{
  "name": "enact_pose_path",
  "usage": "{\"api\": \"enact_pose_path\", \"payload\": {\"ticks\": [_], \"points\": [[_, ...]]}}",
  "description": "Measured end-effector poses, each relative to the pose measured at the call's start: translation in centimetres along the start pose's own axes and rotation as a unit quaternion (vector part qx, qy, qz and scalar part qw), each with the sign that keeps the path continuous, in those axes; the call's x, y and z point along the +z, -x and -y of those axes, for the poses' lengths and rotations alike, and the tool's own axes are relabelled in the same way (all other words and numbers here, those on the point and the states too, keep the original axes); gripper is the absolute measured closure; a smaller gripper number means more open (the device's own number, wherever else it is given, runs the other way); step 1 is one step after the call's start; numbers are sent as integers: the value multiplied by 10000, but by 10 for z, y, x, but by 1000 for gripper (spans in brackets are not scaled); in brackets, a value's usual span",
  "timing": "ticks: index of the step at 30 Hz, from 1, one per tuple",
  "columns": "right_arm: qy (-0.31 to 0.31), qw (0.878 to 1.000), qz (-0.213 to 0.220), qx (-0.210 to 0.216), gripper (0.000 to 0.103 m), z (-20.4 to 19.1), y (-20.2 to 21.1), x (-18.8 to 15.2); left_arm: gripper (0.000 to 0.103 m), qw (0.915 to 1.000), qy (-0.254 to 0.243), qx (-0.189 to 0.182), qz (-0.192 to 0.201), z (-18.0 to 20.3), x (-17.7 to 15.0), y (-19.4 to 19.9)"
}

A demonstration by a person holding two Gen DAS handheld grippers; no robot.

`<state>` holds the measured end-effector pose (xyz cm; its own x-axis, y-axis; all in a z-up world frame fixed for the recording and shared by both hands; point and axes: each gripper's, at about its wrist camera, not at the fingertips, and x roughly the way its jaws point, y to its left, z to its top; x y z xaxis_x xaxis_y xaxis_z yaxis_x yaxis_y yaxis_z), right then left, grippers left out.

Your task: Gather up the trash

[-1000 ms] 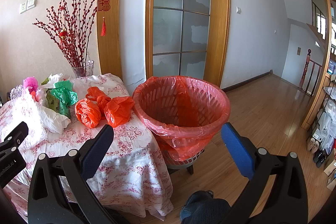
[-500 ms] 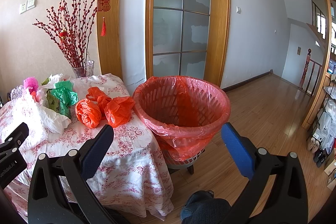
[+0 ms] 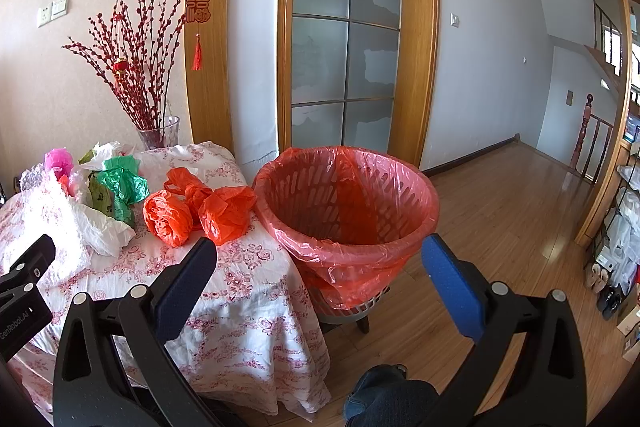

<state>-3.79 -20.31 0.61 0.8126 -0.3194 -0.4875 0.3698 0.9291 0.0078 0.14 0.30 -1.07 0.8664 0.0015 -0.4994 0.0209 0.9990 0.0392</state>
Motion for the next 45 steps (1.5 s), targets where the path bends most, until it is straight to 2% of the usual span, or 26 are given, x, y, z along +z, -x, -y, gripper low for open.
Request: {"api": "enact_pose_path", "payload": {"ticks": [9,15,22,27,30,32,38,41,45], "points": [[-4,10000,-15,-2,2,-1,-2,1,5,10000,-34,-9,-42,2,1,-2],[-43,9998,-81,152,2,0,-8,2,5,9999,2,101,-55,-4,3,-6],[-164,9981,-244,532,2,-5,-24,4,4,9986,298,412,-118,-40,3,-15],[149,9968,-204,752,2,-23,-34,3,5,9964,508,656,-189,-72,1,-23],[348,9962,-155,782,11,-37,-48,8,5,9955,618,686,-192,-88,0,-28],[364,9952,-211,887,21,-44,-62,12,5,9953,665,677,-195,-95,0,-31],[143,9869,-821,1383,47,-63,-118,19,5,9955,683,624,-217,-101,-1,-42],[109,9835,-1072,1456,50,-71,-138,18,9,9955,664,614,-282,-103,-2,-48],[322,9835,-1128,1377,50,-83,-148,15,12,9948,749,566,-385,-110,-4,-56]]}}
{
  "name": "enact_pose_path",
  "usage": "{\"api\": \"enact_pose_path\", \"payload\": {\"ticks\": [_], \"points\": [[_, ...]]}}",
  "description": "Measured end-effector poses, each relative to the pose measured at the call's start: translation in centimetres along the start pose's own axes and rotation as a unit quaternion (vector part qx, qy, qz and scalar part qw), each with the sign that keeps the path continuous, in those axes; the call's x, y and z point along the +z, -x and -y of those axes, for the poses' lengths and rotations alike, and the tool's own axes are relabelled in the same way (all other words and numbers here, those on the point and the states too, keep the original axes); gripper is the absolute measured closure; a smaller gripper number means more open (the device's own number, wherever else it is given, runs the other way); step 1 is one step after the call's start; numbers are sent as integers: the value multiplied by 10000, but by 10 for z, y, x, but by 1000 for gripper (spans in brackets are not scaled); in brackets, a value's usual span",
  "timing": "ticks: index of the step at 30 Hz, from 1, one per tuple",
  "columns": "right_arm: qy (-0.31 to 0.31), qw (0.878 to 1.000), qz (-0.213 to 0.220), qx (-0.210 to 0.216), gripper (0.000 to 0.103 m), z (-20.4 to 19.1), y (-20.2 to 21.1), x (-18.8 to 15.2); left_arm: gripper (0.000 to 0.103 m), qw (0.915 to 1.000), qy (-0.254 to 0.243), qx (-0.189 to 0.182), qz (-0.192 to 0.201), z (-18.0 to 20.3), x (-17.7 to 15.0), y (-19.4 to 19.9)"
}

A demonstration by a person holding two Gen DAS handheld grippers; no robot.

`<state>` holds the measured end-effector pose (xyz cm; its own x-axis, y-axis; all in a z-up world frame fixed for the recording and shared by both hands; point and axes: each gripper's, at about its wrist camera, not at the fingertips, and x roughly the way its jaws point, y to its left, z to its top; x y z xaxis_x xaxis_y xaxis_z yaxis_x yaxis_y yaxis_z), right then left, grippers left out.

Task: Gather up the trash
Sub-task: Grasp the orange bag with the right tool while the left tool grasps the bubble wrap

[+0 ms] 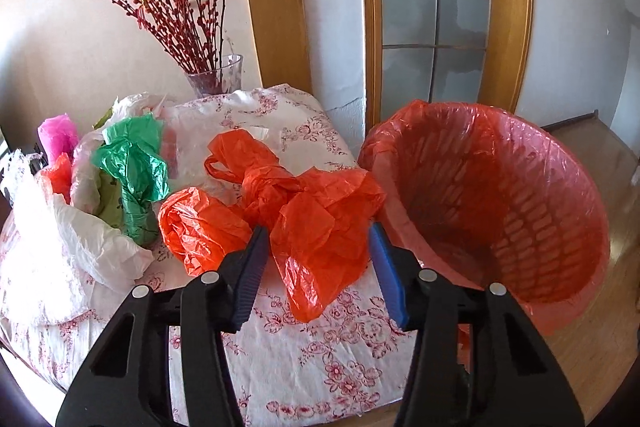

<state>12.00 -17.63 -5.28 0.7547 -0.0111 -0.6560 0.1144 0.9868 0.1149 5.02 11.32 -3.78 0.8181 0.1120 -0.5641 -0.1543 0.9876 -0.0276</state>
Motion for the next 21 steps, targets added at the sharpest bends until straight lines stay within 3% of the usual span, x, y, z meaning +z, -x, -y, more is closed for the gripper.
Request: {"api": "enact_pose_path", "payload": {"ticks": [3,6,7,9,13,21], "points": [[127,9998,-144,-89,52,-4,-13,-2,12,9999,47,-37,-94,-4,-1,-6],[213,9992,-321,-110,74,-5,-26,-4,14,9998,65,-99,-164,-6,-2,-11],[240,9990,-357,-97,86,-5,-28,-6,16,9997,59,-115,-190,-6,-3,-13],[248,9993,-274,-91,92,-6,-22,-7,22,9995,46,-176,-268,-7,-4,-17],[201,9997,-34,-159,95,-3,-8,-7,33,9985,8,-293,-455,-4,-7,-27],[23,9999,36,-145,96,12,4,-8,33,9965,-186,-62,-811,2,-18,-56]]}}
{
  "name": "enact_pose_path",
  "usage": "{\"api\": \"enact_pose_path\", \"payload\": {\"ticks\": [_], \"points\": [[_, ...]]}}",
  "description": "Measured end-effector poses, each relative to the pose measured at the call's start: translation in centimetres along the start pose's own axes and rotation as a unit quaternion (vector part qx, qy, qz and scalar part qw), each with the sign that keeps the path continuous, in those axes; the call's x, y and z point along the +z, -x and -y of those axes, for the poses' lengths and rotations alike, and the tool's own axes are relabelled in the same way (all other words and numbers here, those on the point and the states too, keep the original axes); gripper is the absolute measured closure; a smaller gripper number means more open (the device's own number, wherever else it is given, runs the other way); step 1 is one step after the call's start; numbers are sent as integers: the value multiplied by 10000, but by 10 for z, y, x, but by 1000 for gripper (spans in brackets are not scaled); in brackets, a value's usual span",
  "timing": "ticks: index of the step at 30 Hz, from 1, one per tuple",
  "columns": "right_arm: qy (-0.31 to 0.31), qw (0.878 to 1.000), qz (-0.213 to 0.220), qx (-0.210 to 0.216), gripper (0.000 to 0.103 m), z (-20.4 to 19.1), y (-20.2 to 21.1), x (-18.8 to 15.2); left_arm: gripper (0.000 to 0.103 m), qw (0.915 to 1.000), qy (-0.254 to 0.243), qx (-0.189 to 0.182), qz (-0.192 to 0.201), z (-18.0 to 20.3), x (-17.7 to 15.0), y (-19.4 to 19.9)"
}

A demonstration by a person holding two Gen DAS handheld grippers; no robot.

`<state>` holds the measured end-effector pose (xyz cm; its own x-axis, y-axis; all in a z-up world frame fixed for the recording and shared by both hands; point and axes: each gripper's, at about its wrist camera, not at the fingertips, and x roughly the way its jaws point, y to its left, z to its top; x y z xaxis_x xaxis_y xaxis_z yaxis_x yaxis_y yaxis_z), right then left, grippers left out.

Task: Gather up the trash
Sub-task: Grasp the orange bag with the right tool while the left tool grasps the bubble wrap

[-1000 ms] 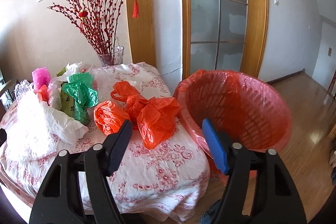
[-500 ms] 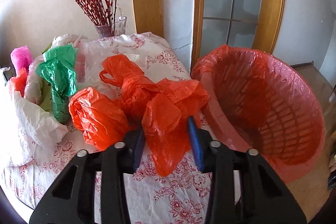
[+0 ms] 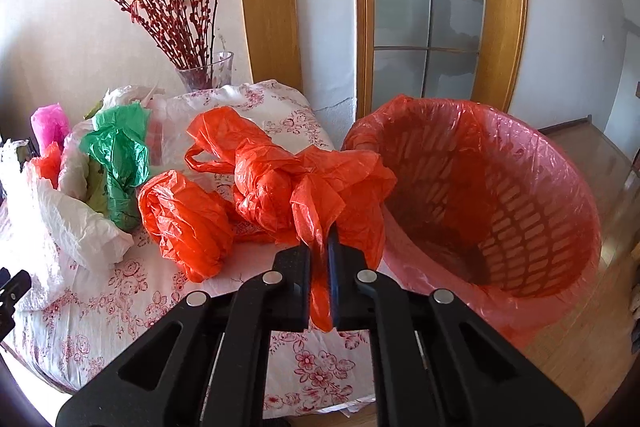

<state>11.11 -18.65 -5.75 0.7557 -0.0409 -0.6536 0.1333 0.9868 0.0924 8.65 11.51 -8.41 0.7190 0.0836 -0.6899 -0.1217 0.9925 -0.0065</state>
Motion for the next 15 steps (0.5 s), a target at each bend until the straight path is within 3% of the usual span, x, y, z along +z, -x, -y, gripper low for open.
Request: {"api": "enact_pose_path", "payload": {"ticks": [3,8,10,15], "points": [[-35,10000,-17,4,96,3,2,-2,38,10000,-72,29,-26,3,-2,-4],[-117,9999,-7,24,96,7,5,-4,69,9997,-228,-86,66,8,-5,-4],[-125,9999,5,27,96,8,7,-4,76,9996,-258,-126,79,9,-6,-2],[-141,9998,96,65,96,9,16,-2,82,9993,-141,-319,166,4,-4,10]]}}
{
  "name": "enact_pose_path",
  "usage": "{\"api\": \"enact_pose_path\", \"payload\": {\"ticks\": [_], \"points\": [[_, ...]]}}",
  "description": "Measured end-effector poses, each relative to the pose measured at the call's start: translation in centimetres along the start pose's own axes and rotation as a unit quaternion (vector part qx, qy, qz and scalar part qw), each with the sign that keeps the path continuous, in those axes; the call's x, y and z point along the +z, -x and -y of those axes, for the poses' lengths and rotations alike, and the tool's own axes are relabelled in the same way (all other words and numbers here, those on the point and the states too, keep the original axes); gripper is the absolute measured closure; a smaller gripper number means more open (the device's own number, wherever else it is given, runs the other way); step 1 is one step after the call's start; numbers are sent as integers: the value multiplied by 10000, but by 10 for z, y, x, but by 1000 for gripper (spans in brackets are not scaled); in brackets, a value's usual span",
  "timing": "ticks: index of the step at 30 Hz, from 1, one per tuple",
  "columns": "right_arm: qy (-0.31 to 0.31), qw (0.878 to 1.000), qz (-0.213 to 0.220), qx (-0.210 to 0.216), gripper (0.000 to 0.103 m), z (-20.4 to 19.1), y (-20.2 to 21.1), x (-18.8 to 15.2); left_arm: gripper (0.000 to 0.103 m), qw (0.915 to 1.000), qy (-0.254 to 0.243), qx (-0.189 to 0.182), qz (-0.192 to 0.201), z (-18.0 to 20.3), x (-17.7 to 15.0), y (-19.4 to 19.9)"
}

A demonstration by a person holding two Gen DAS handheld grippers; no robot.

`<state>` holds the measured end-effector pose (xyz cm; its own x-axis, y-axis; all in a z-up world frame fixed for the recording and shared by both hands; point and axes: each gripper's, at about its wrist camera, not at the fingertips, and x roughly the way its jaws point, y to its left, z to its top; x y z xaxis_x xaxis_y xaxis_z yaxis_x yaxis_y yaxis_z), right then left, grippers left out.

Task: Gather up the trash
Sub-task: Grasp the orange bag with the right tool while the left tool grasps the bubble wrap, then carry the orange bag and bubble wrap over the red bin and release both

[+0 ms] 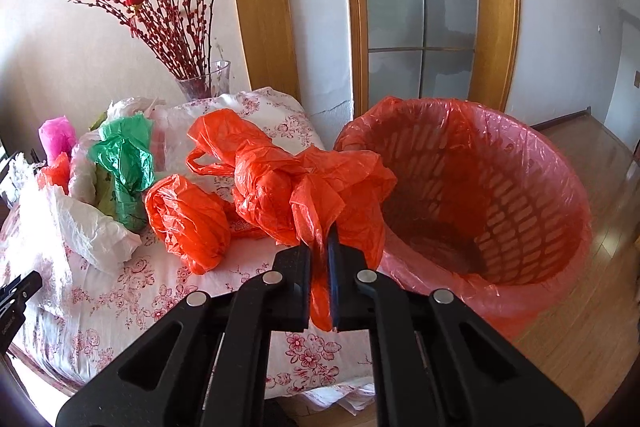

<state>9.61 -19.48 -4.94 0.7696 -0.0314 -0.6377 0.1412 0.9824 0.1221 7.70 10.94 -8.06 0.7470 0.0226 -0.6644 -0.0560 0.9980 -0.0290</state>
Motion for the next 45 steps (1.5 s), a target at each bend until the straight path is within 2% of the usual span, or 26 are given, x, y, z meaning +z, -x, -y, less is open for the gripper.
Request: {"api": "enact_pose_path", "payload": {"ticks": [11,18,26,36,45], "points": [[-35,9997,227,63,96,6,21,7,82,9975,-34,-344,608,7,29,45],[-170,9993,328,-16,96,22,31,10,82,9945,-178,-736,730,32,42,56],[-429,9976,463,-282,96,54,43,15,82,9873,-508,-1283,786,85,55,57],[-937,9902,557,-868,96,105,54,21,82,9748,-862,-1940,690,160,72,44],[-1379,9815,437,-1255,96,142,46,25,82,9630,-1130,-2389,532,221,82,22]]}}
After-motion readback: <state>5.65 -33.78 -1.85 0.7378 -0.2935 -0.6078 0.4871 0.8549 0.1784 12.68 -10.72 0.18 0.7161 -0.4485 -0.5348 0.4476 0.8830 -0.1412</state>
